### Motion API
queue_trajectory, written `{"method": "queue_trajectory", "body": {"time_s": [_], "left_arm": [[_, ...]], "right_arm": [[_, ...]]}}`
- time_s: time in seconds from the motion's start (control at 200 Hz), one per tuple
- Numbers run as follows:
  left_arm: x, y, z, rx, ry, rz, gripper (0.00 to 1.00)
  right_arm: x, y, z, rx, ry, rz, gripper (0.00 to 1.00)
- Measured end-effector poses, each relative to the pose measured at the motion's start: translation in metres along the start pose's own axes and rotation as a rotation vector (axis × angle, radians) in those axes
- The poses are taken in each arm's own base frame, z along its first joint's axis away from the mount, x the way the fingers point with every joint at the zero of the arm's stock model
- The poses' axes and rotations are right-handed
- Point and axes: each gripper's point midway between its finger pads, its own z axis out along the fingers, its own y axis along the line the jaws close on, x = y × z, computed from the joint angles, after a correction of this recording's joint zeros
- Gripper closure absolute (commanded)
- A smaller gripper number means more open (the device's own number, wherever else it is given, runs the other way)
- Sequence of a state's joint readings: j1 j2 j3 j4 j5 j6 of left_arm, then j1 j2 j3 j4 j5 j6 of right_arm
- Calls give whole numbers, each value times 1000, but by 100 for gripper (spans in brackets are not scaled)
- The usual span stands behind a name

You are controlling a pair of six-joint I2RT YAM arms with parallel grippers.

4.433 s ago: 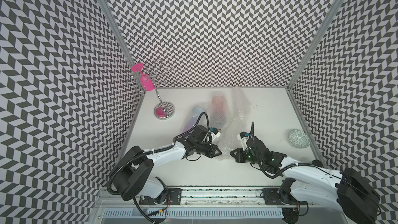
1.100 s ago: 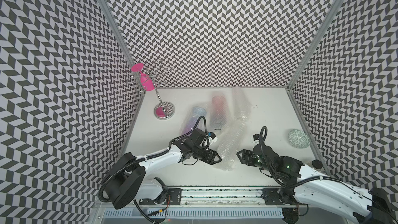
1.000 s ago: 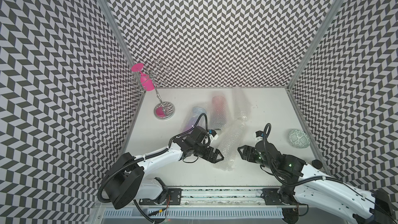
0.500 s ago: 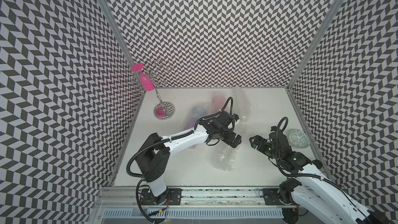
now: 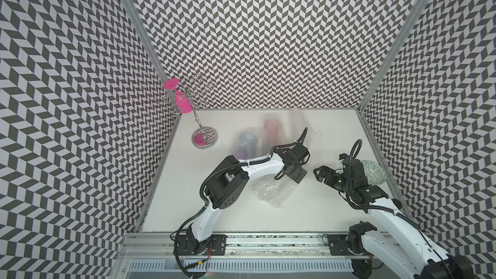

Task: Unwrap the vase from the bubble wrap
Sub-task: Unwrap the bubble wrap at the center of the board.

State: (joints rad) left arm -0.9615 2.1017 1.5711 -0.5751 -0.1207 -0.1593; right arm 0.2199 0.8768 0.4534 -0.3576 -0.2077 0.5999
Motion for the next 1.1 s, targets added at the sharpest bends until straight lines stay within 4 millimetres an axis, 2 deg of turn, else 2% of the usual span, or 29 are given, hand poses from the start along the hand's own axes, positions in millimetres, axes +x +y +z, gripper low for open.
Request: {"method": "queue_trajectory", "body": {"time_s": [0.13,0.265,0.35,0.496,0.601,0.721,0.786,1.001,1.101], "left_arm": [[8,4,-3,-13,1,-8,23],[34,13,-15,20,21,-66,33],[51,23,-22,46,38,-116,38],[68,34,-31,109,42,-188,44],[80,32,-38,162,50,-240,46],[92,22,-46,228,65,-289,51],[95,18,-47,254,67,-308,54],[99,9,-52,311,72,-357,54],[101,7,-54,322,76,-366,54]], "right_arm": [[3,4,3,-25,20,-21,8],[14,7,7,-69,66,-43,15],[25,7,12,-92,110,-55,17],[37,12,14,-125,157,-84,18],[50,26,19,-154,208,-151,19],[68,51,29,-189,289,-249,21],[70,60,34,-207,298,-273,24],[73,71,46,-216,306,-307,32],[75,79,54,-223,317,-327,41]]}}
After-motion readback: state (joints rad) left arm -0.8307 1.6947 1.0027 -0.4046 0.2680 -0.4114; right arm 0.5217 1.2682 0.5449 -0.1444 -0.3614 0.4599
